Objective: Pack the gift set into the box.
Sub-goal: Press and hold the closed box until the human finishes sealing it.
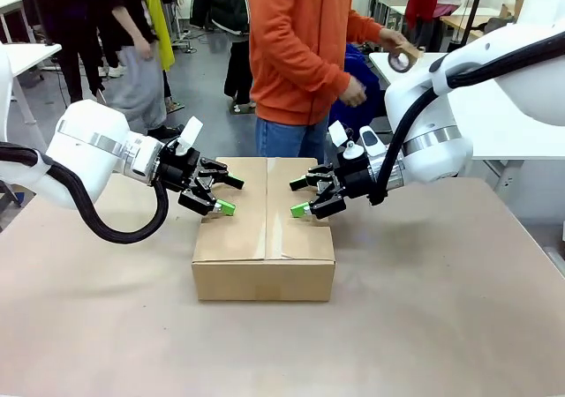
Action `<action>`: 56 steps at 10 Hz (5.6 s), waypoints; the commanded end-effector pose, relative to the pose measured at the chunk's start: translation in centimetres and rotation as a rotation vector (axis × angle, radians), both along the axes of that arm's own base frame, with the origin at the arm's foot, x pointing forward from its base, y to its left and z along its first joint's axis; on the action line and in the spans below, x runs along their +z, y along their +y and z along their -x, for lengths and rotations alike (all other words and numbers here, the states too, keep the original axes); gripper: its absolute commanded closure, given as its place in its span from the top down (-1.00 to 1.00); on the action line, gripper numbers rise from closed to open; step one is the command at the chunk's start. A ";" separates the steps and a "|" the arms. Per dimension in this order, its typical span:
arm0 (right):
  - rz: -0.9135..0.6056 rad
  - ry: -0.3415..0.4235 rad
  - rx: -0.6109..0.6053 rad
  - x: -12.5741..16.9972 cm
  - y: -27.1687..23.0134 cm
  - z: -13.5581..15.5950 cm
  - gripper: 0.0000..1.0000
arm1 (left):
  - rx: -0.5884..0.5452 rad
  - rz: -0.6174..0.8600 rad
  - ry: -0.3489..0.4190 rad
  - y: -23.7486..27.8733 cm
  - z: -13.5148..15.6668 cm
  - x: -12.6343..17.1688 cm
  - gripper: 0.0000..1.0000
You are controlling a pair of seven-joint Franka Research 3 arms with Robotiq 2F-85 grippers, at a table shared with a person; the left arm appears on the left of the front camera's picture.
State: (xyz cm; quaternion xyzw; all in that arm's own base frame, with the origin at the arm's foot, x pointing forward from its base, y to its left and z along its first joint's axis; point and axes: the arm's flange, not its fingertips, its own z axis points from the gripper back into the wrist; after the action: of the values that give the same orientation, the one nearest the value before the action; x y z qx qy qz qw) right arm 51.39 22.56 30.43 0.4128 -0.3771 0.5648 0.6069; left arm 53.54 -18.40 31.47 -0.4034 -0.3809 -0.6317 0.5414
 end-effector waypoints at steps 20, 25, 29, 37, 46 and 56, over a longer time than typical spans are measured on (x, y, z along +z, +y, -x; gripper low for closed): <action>0.003 -0.001 -0.005 -0.3 -0.1 0.0 1.00 | -0.002 -0.002 -0.001 -0.1 0.1 -0.1 1.00; 0.003 -0.001 -0.005 -0.3 -0.1 0.0 1.00 | -0.002 -0.002 -0.001 -0.1 0.1 -0.1 1.00; 0.003 -0.001 -0.005 -0.3 -0.1 0.0 1.00 | -0.002 -0.002 -0.001 -0.1 0.1 -0.1 1.00; 0.003 -0.001 -0.005 -0.3 -0.1 0.0 1.00 | -0.002 -0.002 -0.001 -0.1 0.1 -0.1 1.00; 0.003 -0.001 -0.005 -0.3 -0.1 0.0 1.00 | -0.002 -0.002 -0.001 -0.1 0.1 -0.1 1.00; 0.003 -0.001 -0.005 -0.3 -0.1 0.0 1.00 | -0.002 -0.002 -0.001 -0.1 0.1 -0.1 1.00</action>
State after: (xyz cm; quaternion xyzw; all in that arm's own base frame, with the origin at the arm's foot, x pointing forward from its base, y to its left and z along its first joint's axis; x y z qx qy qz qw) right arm 51.35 22.53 30.25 0.4135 -0.3759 0.5642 0.6078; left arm 53.54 -18.41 31.47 -0.4035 -0.3808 -0.6317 0.5414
